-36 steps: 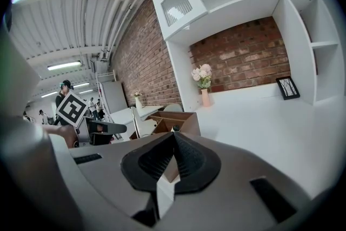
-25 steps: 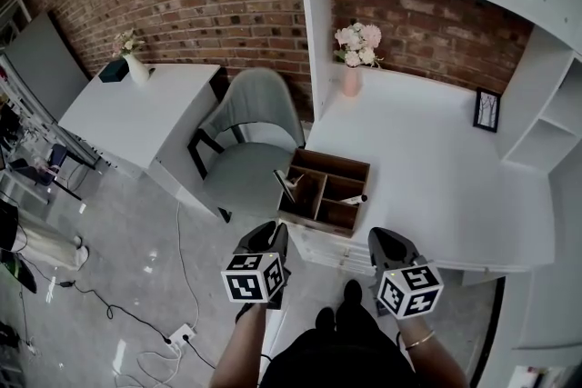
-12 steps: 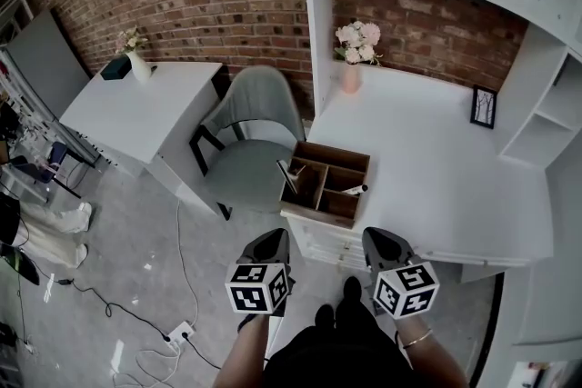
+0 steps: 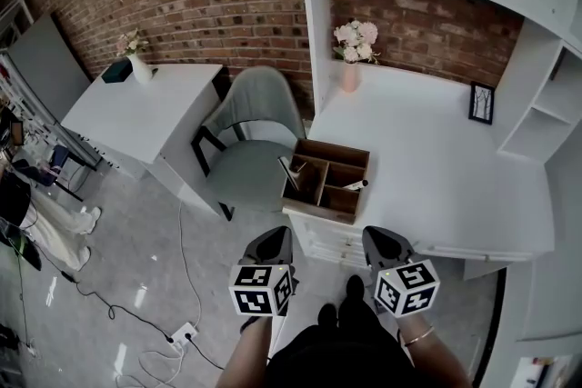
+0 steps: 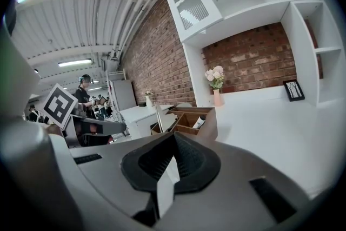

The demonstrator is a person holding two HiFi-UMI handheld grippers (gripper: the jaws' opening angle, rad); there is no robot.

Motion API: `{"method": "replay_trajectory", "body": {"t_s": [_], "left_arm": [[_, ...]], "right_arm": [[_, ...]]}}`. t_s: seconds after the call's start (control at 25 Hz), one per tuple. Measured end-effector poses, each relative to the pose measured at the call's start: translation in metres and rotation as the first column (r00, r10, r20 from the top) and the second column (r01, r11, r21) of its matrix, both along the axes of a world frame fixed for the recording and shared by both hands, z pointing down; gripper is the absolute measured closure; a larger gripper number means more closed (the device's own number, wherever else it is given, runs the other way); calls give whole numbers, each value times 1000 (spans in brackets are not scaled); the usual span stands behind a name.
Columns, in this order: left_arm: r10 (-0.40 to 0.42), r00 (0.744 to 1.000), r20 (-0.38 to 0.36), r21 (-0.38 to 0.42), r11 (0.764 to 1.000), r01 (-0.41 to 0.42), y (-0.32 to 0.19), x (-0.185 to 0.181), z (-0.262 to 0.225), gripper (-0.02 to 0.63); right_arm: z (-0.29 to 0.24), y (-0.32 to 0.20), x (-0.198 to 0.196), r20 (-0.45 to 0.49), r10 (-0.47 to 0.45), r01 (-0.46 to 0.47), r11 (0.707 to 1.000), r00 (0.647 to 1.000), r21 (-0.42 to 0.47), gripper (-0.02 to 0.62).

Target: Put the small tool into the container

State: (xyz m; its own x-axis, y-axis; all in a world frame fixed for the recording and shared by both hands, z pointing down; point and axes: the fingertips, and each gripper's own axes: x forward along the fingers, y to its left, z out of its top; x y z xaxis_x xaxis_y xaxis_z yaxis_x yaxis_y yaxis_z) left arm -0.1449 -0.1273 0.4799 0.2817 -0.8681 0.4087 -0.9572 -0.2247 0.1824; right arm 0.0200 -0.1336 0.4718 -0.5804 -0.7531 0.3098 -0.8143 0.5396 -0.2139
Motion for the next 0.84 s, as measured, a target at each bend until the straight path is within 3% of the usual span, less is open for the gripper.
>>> {"method": "replay_trajectory", "body": {"t_s": [0.84], "left_arm": [[-7, 1000, -17, 9, 1000, 7, -5, -8, -4, 595]], "right_arm": [[-1, -2, -3, 2, 4, -4, 1000, 1000, 1, 591]]}}
